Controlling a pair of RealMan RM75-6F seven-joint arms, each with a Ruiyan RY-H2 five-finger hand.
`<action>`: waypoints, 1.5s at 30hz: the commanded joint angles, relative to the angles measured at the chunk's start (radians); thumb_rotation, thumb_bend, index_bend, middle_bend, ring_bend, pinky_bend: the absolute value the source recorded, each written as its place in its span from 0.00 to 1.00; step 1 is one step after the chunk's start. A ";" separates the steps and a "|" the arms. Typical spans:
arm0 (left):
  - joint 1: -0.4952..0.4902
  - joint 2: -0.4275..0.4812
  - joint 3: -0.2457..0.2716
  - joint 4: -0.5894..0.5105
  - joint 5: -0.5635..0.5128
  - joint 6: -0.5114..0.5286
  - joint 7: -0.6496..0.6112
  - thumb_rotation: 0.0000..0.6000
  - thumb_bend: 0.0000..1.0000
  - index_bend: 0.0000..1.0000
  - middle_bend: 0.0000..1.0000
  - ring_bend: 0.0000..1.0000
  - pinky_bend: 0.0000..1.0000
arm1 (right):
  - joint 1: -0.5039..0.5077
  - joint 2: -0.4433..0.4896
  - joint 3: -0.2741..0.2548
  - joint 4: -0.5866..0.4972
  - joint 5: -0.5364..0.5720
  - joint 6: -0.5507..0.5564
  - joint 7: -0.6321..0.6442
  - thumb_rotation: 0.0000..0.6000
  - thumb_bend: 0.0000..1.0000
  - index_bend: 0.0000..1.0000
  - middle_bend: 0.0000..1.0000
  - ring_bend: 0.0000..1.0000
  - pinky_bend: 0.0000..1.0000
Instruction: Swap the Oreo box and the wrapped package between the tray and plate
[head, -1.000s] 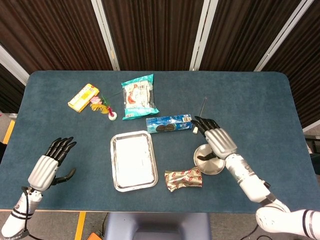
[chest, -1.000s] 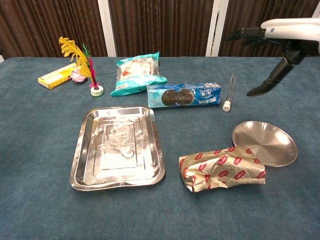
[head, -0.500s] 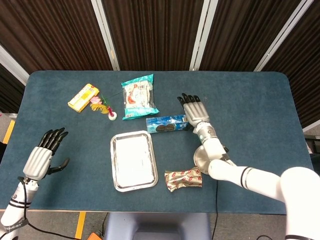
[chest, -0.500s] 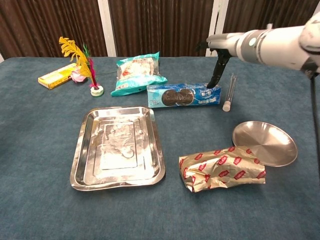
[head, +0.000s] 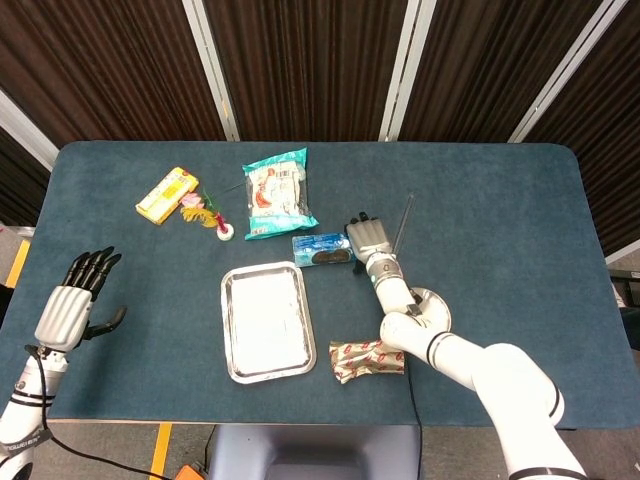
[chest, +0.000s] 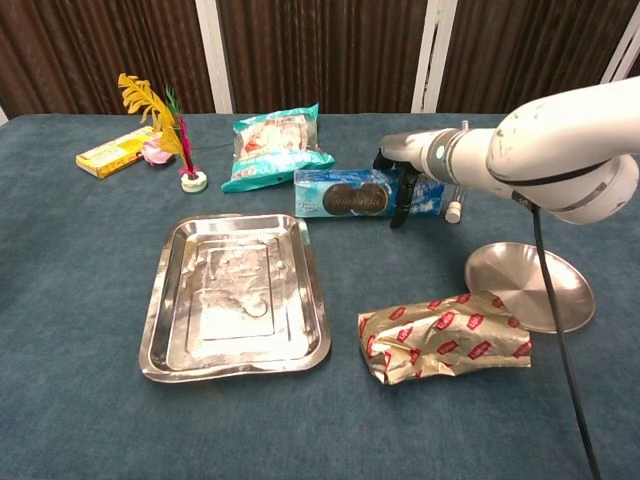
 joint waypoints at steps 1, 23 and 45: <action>0.002 0.005 0.003 -0.004 0.002 -0.001 0.006 1.00 0.38 0.00 0.00 0.00 0.00 | -0.004 -0.034 0.015 0.033 -0.078 0.047 0.046 1.00 0.23 0.82 0.60 0.51 0.70; 0.046 0.072 0.053 -0.244 0.100 0.090 0.189 1.00 0.39 0.00 0.00 0.00 0.00 | -0.427 0.601 -0.107 -0.876 -0.579 0.414 0.315 1.00 0.25 0.89 0.66 0.59 0.75; 0.054 0.047 0.074 -0.301 0.120 0.058 0.267 1.00 0.38 0.00 0.00 0.00 0.00 | -0.599 0.483 -0.254 -0.536 -0.956 0.384 0.640 1.00 0.25 0.77 0.66 0.58 0.68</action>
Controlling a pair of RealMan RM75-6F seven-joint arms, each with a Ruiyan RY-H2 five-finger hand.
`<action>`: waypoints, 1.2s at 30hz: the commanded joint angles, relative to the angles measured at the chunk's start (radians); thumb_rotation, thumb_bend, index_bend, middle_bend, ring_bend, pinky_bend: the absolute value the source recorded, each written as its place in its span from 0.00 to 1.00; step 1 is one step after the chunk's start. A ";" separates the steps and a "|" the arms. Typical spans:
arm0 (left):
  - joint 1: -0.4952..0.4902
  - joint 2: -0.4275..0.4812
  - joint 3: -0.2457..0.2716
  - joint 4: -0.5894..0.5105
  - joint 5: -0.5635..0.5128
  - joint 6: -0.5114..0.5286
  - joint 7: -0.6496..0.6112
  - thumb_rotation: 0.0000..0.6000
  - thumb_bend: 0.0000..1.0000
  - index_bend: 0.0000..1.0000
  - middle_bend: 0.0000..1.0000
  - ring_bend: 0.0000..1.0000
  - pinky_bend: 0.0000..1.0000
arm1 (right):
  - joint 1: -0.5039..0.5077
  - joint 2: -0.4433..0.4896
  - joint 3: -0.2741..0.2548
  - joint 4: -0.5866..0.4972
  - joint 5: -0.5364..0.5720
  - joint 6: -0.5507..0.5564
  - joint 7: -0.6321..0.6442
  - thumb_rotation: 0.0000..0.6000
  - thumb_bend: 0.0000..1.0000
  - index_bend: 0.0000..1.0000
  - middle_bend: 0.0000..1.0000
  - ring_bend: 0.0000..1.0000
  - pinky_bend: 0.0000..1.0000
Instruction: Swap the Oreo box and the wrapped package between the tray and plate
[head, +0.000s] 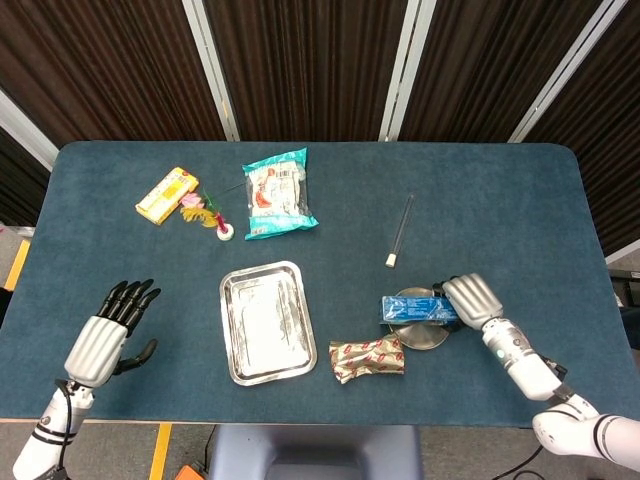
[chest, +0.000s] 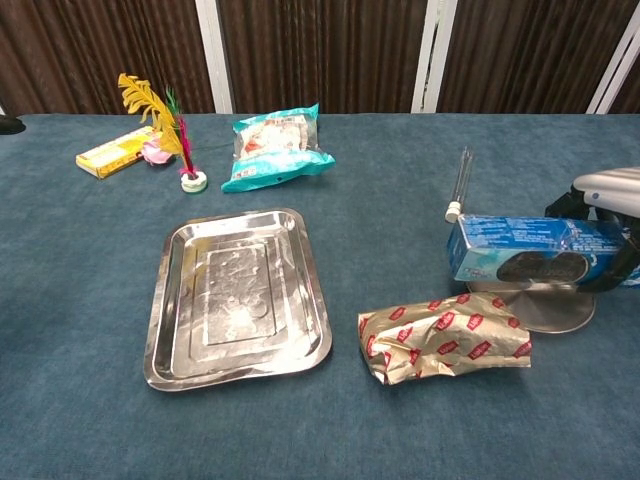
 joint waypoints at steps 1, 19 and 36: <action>-0.001 -0.003 0.001 0.006 0.000 -0.004 -0.007 1.00 0.38 0.00 0.00 0.00 0.00 | -0.004 -0.011 0.006 0.009 -0.013 -0.012 0.016 1.00 0.25 0.75 0.66 0.57 0.68; 0.008 0.037 0.020 -0.037 0.028 0.007 -0.066 1.00 0.38 0.00 0.00 0.00 0.00 | -0.034 0.111 0.023 -0.119 -0.045 -0.034 0.041 1.00 0.17 0.00 0.15 0.09 0.28; -0.129 -0.074 0.082 -0.275 0.119 -0.293 0.024 1.00 0.36 0.00 0.00 0.00 0.03 | -0.542 0.300 -0.081 -0.235 -0.345 0.787 0.193 1.00 0.15 0.00 0.00 0.00 0.03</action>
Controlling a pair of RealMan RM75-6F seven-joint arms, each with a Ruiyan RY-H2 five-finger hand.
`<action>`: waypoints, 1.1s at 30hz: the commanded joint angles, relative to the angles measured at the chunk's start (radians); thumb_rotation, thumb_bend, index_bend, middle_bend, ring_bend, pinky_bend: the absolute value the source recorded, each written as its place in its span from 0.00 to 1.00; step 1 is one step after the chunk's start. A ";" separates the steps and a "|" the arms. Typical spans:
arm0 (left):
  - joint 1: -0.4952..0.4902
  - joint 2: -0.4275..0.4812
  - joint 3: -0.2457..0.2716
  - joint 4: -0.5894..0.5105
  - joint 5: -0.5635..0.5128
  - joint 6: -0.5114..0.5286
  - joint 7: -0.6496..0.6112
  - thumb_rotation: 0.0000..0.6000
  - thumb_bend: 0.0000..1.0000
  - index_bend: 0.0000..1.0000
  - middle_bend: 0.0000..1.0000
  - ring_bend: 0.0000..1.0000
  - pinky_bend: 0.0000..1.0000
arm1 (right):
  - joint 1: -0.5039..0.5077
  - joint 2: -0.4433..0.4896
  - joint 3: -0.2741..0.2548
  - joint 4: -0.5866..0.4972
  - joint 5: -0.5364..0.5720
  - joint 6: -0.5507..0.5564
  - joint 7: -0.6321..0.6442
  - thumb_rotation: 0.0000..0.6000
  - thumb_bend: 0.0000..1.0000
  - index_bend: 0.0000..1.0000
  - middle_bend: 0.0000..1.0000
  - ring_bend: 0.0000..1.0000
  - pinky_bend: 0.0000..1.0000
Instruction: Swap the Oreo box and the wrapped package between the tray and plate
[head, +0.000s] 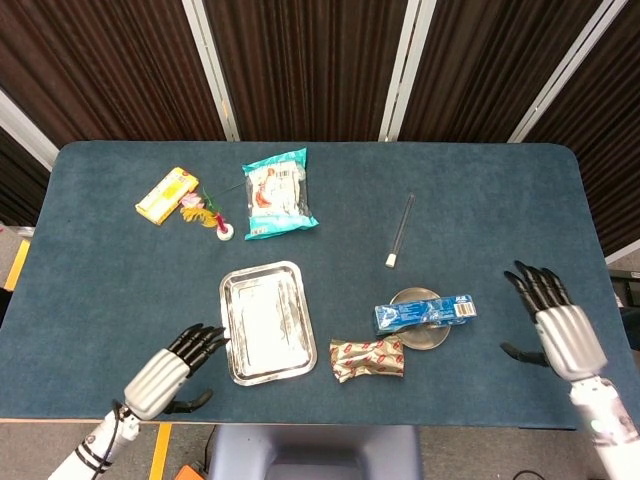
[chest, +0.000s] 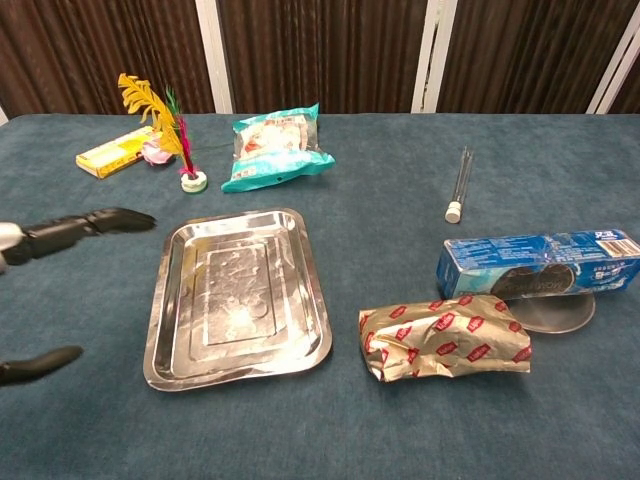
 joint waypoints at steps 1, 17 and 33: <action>-0.068 -0.087 -0.036 -0.037 -0.040 -0.118 0.058 1.00 0.36 0.00 0.00 0.00 0.03 | -0.133 0.027 -0.030 0.047 -0.109 0.176 0.083 1.00 0.15 0.00 0.00 0.00 0.03; -0.193 -0.517 -0.188 0.143 -0.252 -0.319 0.323 1.00 0.36 0.00 0.00 0.00 0.02 | -0.169 0.076 -0.002 0.079 -0.112 0.154 0.228 1.00 0.15 0.00 0.00 0.00 0.03; -0.311 -0.763 -0.286 0.453 -0.318 -0.329 0.347 1.00 0.36 0.03 0.11 0.08 0.15 | -0.167 0.100 0.031 0.076 -0.092 0.087 0.275 1.00 0.15 0.00 0.00 0.00 0.03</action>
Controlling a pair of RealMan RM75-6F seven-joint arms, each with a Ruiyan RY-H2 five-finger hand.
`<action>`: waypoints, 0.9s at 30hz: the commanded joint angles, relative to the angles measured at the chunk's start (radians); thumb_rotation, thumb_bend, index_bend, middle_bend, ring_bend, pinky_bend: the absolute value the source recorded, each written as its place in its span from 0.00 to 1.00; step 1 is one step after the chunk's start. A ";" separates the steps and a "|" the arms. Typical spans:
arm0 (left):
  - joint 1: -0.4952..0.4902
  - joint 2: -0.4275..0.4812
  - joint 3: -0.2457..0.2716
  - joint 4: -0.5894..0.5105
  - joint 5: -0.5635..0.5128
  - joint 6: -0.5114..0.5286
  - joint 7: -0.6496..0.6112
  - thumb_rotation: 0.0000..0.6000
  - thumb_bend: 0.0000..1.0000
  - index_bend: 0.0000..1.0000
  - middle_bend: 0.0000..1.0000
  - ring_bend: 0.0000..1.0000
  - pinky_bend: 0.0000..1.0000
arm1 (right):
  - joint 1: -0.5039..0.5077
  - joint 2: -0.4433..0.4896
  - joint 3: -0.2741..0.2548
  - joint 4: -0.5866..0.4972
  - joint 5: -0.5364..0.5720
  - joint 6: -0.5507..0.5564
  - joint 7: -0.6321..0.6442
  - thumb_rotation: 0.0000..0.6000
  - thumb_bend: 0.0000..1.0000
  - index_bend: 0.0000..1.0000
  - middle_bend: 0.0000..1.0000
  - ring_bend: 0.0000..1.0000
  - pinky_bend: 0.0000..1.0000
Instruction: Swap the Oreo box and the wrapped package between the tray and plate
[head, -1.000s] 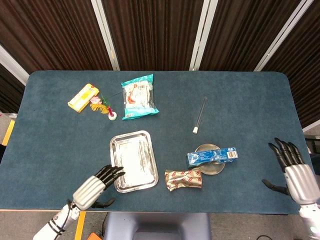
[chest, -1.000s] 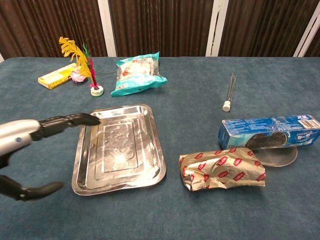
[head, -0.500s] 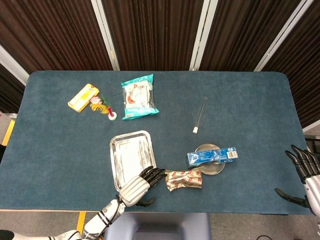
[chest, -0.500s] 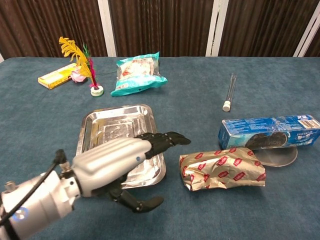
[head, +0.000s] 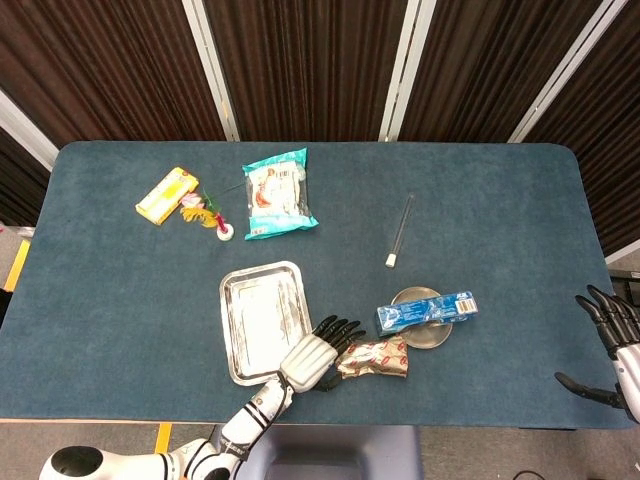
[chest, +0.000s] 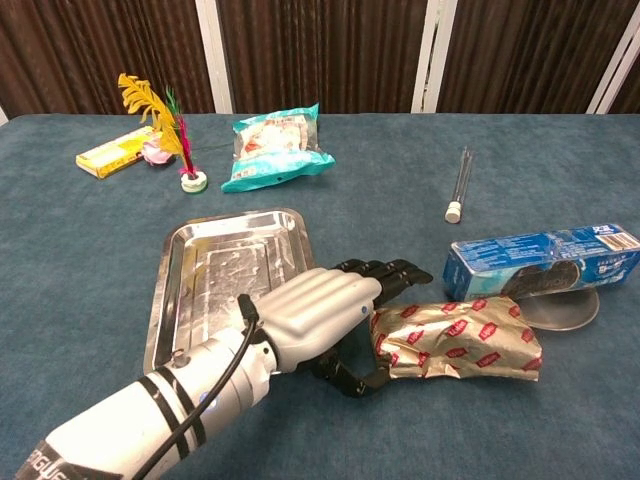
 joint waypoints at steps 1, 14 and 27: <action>-0.014 -0.034 -0.009 0.047 0.000 0.031 -0.031 1.00 0.36 0.08 0.20 0.14 0.20 | -0.001 0.001 0.005 -0.002 0.002 -0.005 -0.002 1.00 0.15 0.00 0.00 0.00 0.03; -0.015 -0.045 0.025 0.096 0.035 0.117 -0.115 1.00 0.41 0.50 0.63 0.46 0.41 | -0.004 -0.003 0.017 -0.017 -0.009 -0.033 -0.030 1.00 0.15 0.00 0.00 0.00 0.03; 0.030 0.143 0.067 -0.150 0.133 0.282 -0.060 1.00 0.49 0.57 0.70 0.50 0.45 | -0.003 -0.007 0.018 -0.029 -0.029 -0.058 -0.060 1.00 0.15 0.00 0.00 0.00 0.03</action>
